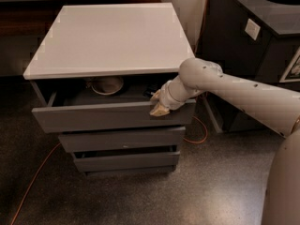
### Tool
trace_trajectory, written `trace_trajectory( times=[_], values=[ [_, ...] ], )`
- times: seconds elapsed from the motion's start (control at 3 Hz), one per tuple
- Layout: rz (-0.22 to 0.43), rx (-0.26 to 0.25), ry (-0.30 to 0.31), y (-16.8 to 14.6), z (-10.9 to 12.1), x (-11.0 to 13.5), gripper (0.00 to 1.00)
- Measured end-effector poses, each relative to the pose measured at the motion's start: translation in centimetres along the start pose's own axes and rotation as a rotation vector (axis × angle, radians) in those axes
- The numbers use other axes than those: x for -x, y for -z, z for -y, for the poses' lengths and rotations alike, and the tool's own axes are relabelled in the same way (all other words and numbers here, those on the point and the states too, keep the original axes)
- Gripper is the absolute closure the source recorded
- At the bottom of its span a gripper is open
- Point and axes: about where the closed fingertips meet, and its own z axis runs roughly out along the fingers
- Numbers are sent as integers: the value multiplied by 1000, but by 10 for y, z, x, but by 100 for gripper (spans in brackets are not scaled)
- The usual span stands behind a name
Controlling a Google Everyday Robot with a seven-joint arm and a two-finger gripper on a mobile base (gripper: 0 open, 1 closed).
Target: Pick rxbar blueberry from top drawer and place on counter
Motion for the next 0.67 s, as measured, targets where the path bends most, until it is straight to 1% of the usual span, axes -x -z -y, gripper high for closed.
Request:
trace_trajectory(
  times=[0.33, 0.67],
  values=[
    [1, 1, -1, 1, -1, 0, 100],
    [29, 22, -41, 10, -38, 9, 100]
  ],
)
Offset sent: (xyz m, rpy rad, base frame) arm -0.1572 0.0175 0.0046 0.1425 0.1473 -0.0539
